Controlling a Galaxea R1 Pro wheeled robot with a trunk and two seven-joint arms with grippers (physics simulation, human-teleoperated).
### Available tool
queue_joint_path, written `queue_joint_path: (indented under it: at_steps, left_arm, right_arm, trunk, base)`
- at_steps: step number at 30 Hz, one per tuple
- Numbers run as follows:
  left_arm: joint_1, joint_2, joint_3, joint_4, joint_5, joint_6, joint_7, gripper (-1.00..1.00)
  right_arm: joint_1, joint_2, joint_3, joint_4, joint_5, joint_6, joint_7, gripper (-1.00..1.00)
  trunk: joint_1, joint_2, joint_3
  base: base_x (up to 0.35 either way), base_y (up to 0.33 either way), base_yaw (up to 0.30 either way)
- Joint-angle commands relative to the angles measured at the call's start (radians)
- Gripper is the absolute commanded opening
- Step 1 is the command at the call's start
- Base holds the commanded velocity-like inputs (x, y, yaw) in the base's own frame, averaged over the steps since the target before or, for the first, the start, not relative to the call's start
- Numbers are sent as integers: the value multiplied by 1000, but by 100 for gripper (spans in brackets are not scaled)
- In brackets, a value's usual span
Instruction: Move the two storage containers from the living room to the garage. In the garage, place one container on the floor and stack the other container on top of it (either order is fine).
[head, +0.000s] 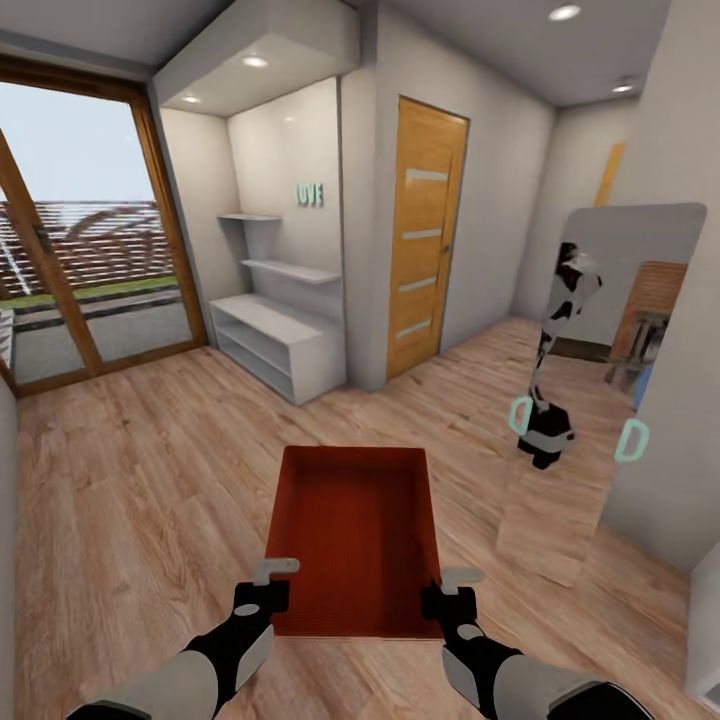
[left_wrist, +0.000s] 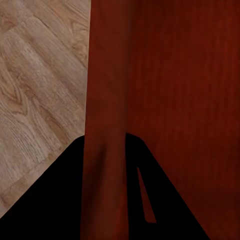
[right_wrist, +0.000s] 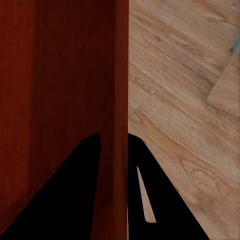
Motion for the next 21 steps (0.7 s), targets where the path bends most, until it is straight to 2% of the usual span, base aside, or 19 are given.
queue_joint_path:
  at_steps: [1, 21]
  left_arm:
    - [-1, 60, 37, 1, 93, 1, 7, -100]
    - [-1, 61, 37, 3, 95, 1, 7, -100]
  right_arm:
    - [-1, -16, -43, -2, 34, -5, 3, -100]
    - [-1, -16, -42, -2, 41, -5, 4, -100]
  trunk:
    - [1, -1, -1]
    - [1, -1, -1]
  base:
    - [323, 0, 0]
    - [323, 0, 0]
